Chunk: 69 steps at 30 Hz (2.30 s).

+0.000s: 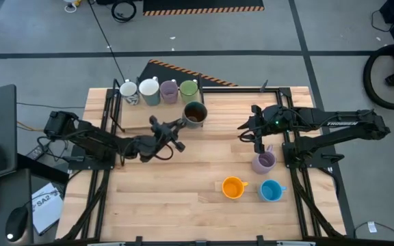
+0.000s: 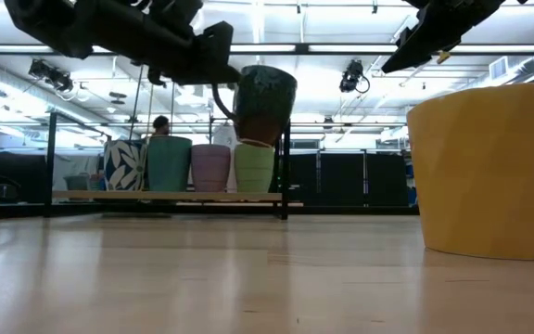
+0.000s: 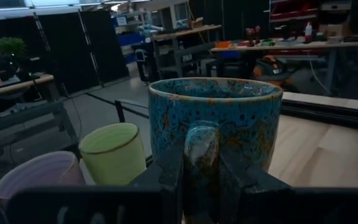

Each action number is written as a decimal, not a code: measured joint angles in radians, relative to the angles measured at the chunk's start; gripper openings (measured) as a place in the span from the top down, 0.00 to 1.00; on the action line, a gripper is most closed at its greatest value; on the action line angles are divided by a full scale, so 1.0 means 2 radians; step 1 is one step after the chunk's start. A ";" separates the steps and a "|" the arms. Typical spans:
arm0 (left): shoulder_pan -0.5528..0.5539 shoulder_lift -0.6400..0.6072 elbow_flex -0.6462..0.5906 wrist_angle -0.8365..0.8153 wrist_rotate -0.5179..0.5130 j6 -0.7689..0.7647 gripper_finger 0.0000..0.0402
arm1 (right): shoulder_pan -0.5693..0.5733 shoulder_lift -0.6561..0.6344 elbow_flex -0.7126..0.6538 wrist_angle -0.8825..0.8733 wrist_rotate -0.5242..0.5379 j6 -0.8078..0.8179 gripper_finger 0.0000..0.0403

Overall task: Place coffee mugs
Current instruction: Put the dark blue patterned mug on the shelf

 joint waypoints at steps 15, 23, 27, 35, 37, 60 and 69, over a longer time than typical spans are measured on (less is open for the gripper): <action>-0.003 -0.021 -0.072 0.055 -0.032 -0.016 0.86 | 0.001 0.000 0.000 0.004 -0.003 0.003 0.61; 0.050 -0.021 -0.160 0.198 0.031 -0.052 0.86 | 0.001 0.000 0.000 0.018 -0.003 0.002 0.61; 0.077 -0.014 -0.164 0.189 0.069 -0.086 0.86 | 0.001 0.000 0.000 0.017 -0.003 0.002 0.61; 0.103 0.036 -0.157 0.195 0.068 -0.137 0.86 | 0.001 0.000 0.000 0.017 -0.003 0.002 0.61; 0.103 0.059 -0.145 0.202 0.064 -0.144 0.86 | 0.001 0.000 0.000 0.017 -0.003 0.002 0.61; 0.103 0.220 -0.070 0.324 0.001 -0.114 0.85 | 0.001 0.000 0.000 0.010 -0.004 0.003 0.61; 0.103 0.225 -0.070 0.332 0.005 -0.081 0.85 | 0.002 0.000 0.000 0.013 -0.003 0.005 0.61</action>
